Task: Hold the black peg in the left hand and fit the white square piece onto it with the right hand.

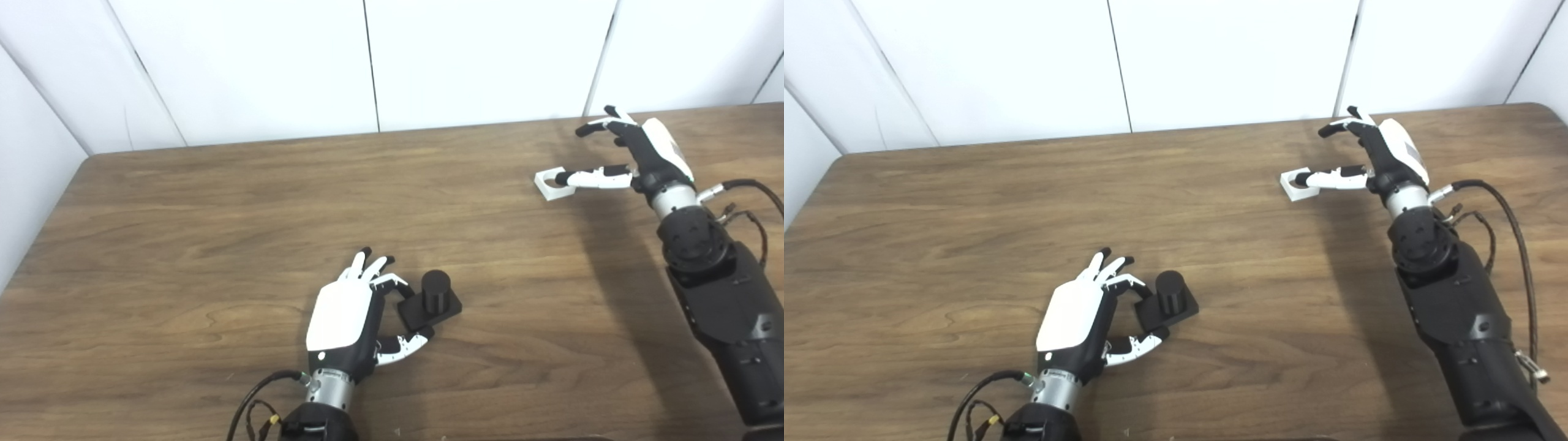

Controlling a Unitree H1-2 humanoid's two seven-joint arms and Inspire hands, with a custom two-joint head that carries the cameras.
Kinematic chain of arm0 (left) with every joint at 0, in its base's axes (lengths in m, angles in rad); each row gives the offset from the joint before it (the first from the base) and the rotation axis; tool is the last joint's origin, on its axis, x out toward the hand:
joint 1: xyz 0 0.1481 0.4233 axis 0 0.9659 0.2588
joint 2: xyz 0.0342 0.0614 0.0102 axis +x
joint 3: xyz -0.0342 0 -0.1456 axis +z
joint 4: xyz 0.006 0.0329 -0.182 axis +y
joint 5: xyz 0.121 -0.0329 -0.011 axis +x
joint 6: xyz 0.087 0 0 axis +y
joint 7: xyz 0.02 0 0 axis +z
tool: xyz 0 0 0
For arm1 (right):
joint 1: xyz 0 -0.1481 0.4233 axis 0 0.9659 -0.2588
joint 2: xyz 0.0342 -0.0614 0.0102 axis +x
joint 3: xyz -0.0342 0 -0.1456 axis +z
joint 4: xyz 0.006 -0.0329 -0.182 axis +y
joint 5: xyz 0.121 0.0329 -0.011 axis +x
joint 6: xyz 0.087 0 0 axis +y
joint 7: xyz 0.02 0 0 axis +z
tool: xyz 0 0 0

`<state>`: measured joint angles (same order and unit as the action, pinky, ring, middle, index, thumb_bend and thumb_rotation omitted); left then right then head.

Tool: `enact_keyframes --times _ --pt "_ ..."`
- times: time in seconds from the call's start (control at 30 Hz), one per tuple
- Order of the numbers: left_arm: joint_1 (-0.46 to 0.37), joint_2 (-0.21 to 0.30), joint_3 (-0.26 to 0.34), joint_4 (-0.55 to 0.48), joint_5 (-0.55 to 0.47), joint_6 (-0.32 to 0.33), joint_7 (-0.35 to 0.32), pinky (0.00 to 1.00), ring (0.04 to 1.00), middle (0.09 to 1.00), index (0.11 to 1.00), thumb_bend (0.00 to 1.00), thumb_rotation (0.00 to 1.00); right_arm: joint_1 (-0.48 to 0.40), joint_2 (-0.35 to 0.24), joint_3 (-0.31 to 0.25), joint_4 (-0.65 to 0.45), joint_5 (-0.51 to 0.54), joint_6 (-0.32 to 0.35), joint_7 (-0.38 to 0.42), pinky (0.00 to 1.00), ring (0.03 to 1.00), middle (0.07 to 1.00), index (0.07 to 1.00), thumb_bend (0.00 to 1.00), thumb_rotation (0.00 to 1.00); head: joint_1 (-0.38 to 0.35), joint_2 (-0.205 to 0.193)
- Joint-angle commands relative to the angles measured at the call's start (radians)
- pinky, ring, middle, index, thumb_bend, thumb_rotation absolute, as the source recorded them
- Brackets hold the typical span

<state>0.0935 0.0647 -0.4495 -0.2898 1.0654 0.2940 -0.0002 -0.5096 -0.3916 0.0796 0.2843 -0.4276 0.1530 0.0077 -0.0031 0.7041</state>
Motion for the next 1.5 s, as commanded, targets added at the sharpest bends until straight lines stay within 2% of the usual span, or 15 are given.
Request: enact_keyframes --times 0.0,0.17,0.3,0.47,0.67,0.8,1.0,1.23,1.47 --pt "0.003 -0.015 0.010 0.002 0.014 -0.006 0.026 0.93 1.000 0.910 0.591 0.53 0.32 -0.060 -0.028 0.004 -0.036 -0.016 -0.011 0.005 0.90 0.977 0.951 0.710 0.93 0.33 0.000 0.001" --pt "0.000 -0.018 0.008 0.005 0.020 -0.007 0.032 0.94 1.000 0.907 0.587 0.53 0.33 -0.063 -0.021 0.019 -0.049 -0.031 0.028 0.022 0.89 0.979 0.957 0.708 0.92 0.34 0.003 0.002" --pt "0.000 -0.019 0.009 0.003 0.018 -0.003 0.028 0.94 1.000 0.907 0.585 0.53 0.33 -0.065 -0.021 0.031 -0.042 -0.035 0.031 0.041 0.92 0.982 0.958 0.713 0.91 0.33 0.003 0.002" --pt "0.003 -0.019 0.007 -0.001 0.021 -0.004 0.030 0.93 0.999 0.905 0.586 0.53 0.33 -0.091 -0.067 0.069 -0.037 -0.040 0.030 0.132 0.93 0.999 0.968 0.731 0.92 0.31 0.006 0.004" --pt "0.003 -0.020 0.010 -0.001 0.016 -0.003 0.028 0.93 1.000 0.907 0.583 0.53 0.34 -0.143 -0.117 0.098 -0.010 -0.036 0.018 0.219 0.92 1.000 0.971 0.721 0.94 0.23 0.004 0.003" --pt "0.002 -0.022 0.009 -0.001 0.016 -0.001 0.021 0.94 1.000 0.909 0.588 0.53 0.36 -0.173 -0.138 0.121 -0.005 -0.053 0.035 0.257 0.93 1.000 0.970 0.726 0.95 0.21 0.003 0.004" --pt "0.002 -0.024 0.011 -0.006 0.015 0.003 0.017 0.94 1.000 0.911 0.586 0.53 0.36 -0.205 -0.170 0.159 0.020 -0.083 0.018 0.306 0.93 1.000 0.972 0.732 0.94 0.21 0.004 0.005" --pt "0.001 -0.021 0.016 0.003 0.008 -0.007 0.029 0.95 1.000 0.911 0.587 0.52 0.40 -0.229 -0.183 0.177 0.037 -0.095 0.018 0.344 0.94 1.000 0.975 0.743 0.93 0.18 0.001 0.002" --pt "-0.001 -0.024 0.018 0.002 0.006 -0.008 0.032 0.95 1.000 0.912 0.582 0.51 0.41 -0.271 -0.200 0.226 0.058 -0.124 0.013 0.411 0.97 1.000 0.979 0.752 0.93 0.17 0.003 0.004"
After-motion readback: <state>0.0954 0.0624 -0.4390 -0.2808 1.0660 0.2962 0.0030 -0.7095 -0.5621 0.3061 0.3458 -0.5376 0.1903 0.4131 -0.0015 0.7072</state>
